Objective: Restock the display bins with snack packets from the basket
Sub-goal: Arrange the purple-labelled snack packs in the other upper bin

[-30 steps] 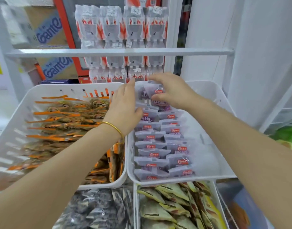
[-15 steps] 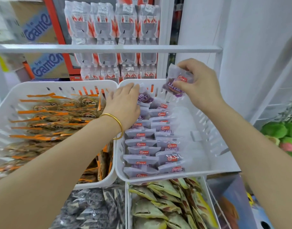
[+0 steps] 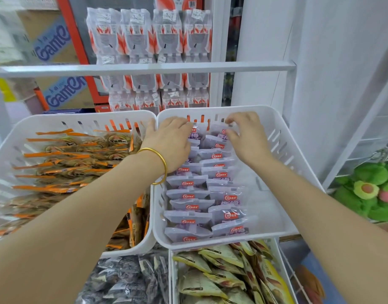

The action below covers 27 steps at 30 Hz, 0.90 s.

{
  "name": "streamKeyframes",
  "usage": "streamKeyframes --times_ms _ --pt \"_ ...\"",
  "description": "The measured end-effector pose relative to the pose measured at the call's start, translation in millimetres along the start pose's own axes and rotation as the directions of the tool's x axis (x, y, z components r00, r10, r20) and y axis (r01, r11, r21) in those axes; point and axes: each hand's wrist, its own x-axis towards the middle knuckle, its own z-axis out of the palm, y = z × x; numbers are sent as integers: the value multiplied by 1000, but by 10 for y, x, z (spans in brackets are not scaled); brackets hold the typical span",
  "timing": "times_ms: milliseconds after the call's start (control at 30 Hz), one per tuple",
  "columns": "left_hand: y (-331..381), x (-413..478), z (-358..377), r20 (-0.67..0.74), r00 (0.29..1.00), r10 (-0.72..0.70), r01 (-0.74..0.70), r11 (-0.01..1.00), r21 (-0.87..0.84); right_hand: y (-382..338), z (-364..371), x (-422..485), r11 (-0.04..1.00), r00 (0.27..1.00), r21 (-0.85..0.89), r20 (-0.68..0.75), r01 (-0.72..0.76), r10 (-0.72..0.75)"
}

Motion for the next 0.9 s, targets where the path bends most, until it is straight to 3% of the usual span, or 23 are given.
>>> streamKeyframes --times_ms 67,233,400,567,733,900 --pt "-7 8 6 -8 1000 1 -1 1000 4 -36 31 -40 998 998 45 49 -45 43" --pt "-87 7 21 23 1000 20 -20 999 29 -195 50 -100 996 971 90 237 -17 -5" --pt "-77 -5 9 111 993 44 -61 987 148 -179 -22 -137 978 974 170 210 -123 86" --pt "-80 -8 3 100 994 49 -63 987 148 -203 94 -110 992 953 93 298 -85 54" --pt "13 -414 -114 41 995 88 -91 994 62 -252 -188 -477 998 984 -7 165 65 -63" --pt "277 -1689 -332 -153 977 148 -175 967 -183 -768 -666 -1779 970 984 203 82 136 -156"
